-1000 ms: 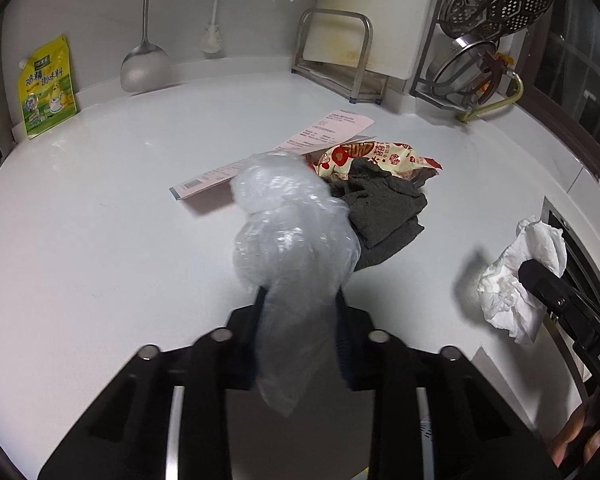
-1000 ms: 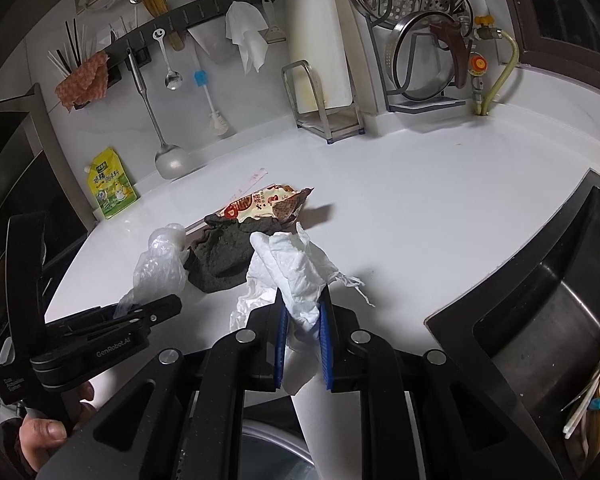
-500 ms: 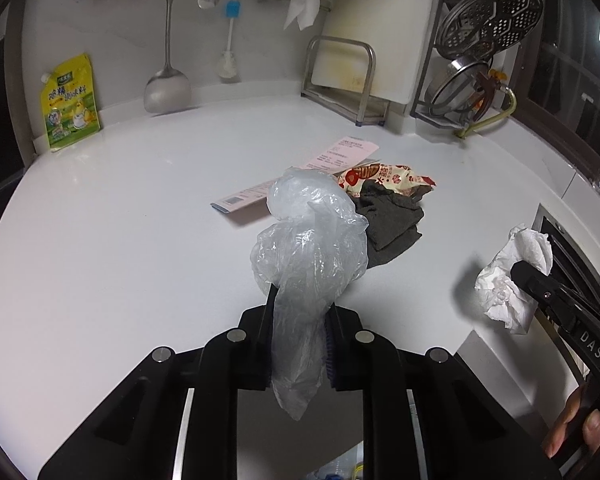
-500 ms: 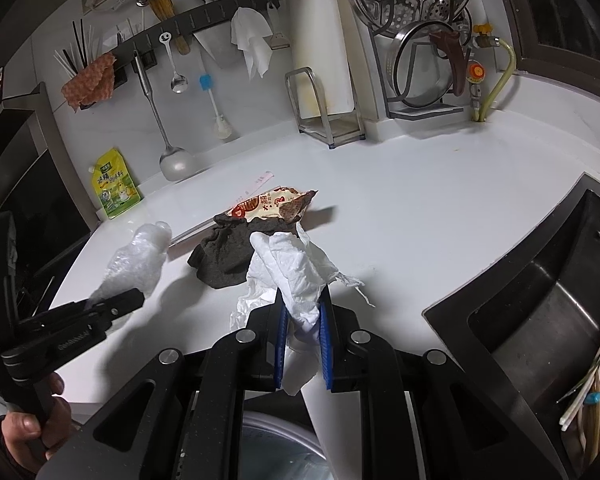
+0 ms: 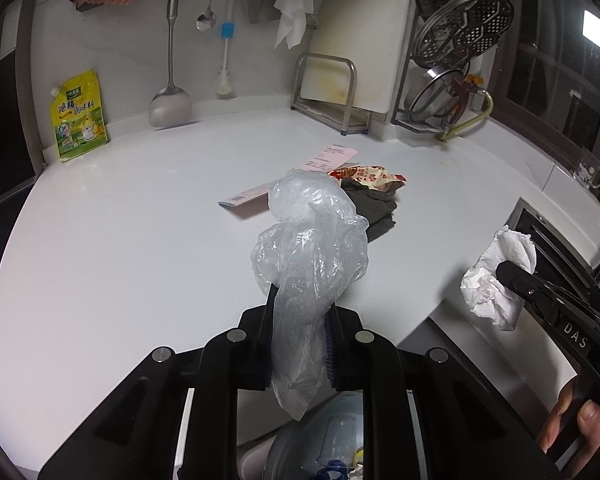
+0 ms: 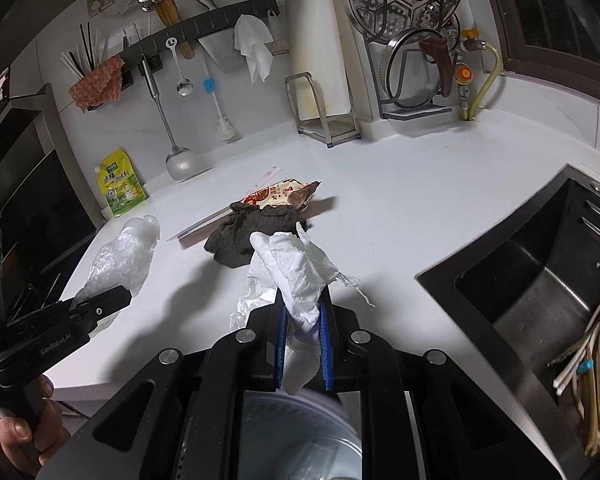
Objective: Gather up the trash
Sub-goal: 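Carry the clear bag with the left tool while the right tool carries the white bag over the basket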
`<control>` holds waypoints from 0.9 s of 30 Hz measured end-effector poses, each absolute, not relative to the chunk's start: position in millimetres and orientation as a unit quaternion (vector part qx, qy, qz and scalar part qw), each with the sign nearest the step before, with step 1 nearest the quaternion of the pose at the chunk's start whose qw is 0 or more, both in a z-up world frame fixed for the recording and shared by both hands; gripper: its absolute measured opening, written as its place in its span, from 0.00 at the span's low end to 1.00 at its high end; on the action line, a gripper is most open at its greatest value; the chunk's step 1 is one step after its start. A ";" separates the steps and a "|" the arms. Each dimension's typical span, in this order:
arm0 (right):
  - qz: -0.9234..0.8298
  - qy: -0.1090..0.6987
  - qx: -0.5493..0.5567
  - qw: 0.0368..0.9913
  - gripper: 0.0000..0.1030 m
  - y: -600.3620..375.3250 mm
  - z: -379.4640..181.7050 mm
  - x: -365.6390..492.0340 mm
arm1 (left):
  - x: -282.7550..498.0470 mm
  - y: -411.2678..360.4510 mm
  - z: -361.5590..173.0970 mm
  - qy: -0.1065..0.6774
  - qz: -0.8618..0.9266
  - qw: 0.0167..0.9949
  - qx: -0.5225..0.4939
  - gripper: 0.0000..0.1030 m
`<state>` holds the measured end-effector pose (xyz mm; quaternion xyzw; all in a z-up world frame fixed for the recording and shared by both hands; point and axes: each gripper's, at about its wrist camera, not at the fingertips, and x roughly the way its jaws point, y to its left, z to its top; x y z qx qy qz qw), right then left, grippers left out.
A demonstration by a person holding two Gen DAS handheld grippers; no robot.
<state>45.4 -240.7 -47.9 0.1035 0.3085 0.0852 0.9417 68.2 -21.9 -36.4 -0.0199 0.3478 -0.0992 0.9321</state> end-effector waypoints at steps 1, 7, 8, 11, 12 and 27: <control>0.085 0.308 0.104 0.942 0.13 -240.7 -47.0 43.4 | 64.3 -21.9 -35.8 0.347 -0.101 0.932 -0.018 0.19; 0.083 0.305 0.107 0.943 0.13 -234.8 -44.5 19.6 | 44.0 -20.1 -35.1 0.345 -0.110 0.932 -0.016 0.19; 0.083 0.305 0.108 0.943 0.13 -234.2 -44.2 16.4 | 39.9 -19.7 -35.1 0.344 -0.111 0.932 -0.015 0.19; 0.081 0.304 0.109 0.943 0.13 -231.4 -43.5 4.0 | 29.8 -19.1 -35.9 0.343 -0.113 0.933 -0.010 0.19; 0.081 0.304 0.109 0.943 0.13 -230.9 -43.1 0.4 | 26.1 -18.9 -36.2 0.343 -0.115 0.932 -0.009 0.19; 0.078 0.297 0.106 0.946 0.13 -218.1 -40.6 -52.0 | -21.8 -17.9 -38.2 0.337 -0.129 0.932 0.002 0.19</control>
